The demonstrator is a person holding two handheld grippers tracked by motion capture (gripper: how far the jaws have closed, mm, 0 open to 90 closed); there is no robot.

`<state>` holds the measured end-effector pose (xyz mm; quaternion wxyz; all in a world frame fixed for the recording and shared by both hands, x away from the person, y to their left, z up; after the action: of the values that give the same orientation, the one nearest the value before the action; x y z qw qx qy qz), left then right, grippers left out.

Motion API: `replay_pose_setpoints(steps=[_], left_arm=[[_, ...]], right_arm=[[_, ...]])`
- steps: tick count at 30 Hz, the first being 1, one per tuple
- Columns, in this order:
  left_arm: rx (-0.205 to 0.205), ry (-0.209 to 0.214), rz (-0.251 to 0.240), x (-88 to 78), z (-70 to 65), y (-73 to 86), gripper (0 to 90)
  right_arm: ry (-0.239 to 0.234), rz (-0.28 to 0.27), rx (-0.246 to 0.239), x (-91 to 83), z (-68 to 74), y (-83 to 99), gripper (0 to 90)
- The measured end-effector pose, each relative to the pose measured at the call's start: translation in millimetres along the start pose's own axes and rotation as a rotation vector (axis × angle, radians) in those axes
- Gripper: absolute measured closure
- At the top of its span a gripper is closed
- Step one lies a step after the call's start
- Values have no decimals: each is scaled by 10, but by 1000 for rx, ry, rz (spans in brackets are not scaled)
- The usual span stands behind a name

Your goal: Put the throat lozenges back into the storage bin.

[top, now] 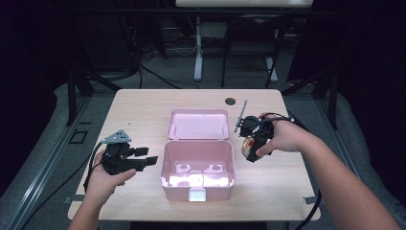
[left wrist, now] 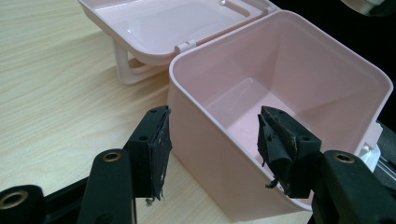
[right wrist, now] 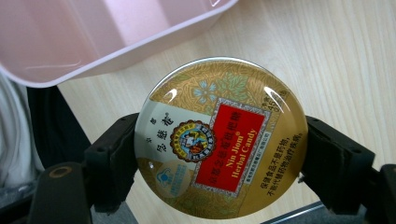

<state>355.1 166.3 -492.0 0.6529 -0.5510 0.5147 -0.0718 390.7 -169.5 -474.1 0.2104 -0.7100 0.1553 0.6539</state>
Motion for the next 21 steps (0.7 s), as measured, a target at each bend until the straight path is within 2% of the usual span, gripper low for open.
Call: replay_pose_setpoints(steps=[6,11,21], left_arm=[[2,4,1,-7,5,-1,441],[-7,1,-2,-7,10,0,441],[-7,2,-3,-9,11,0,441]], right_arm=[[3,12,-87,-40,47,-17,198],[-8,25,-164,-55,140,-42,198],[-7,11,-230,-43,281,-186,198]])
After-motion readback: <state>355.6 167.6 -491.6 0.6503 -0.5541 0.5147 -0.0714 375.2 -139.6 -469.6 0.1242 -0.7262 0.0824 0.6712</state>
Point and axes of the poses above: each handheld gripper's, and its own axes: x roughly forward along the jaws, y roughly out of its underside, z roughly to its left, the point moved 8 cm from there along x, roughly forward along the jaws, and after that the axes turned 6 degrees about x, right-handed, at the moved point
